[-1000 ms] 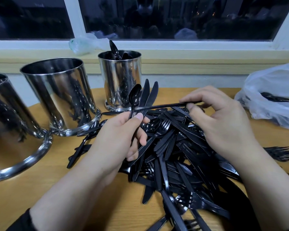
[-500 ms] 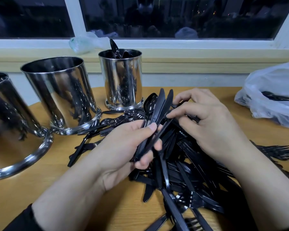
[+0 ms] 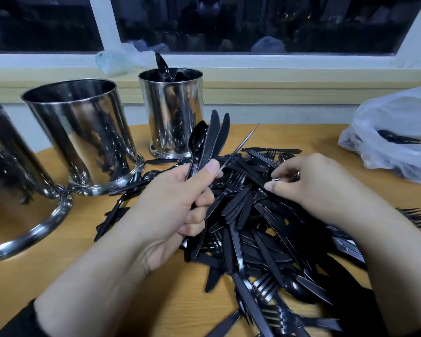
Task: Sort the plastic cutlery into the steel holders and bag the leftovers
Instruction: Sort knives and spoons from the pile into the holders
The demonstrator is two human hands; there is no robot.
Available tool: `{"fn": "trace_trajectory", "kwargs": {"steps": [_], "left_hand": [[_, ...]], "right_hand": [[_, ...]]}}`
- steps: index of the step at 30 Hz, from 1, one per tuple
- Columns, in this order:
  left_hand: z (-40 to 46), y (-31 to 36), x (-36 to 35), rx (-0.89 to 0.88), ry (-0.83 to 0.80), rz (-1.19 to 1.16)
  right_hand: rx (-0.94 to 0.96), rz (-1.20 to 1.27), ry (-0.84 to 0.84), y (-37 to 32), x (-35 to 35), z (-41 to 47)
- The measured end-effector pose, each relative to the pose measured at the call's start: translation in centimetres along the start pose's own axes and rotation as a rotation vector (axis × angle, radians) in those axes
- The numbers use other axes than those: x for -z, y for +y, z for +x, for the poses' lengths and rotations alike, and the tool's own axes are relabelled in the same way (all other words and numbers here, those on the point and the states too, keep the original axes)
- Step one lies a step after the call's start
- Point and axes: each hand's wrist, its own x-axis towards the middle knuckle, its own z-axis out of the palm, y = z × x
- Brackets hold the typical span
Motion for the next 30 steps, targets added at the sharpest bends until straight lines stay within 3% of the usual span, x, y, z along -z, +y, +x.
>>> {"fn": "trace_trajectory", "kwargs": {"steps": [8,19,30], "left_hand": [[0.1,-0.4,0.2,-0.025,-0.023,0.015],[0.1,-0.7,0.3,-0.047,-0.034,0.038],[0.3,-0.7,0.4,-0.053,-0.015,0.036]], "right_hand": [[-0.045,-0.023,-0.075,-0.1,-0.7,0.4],[-0.033,0.015,-0.005,0.2,-1.1,0.5],[-0.06,0.266,0.165,0.2,0.0,0.3]]}}
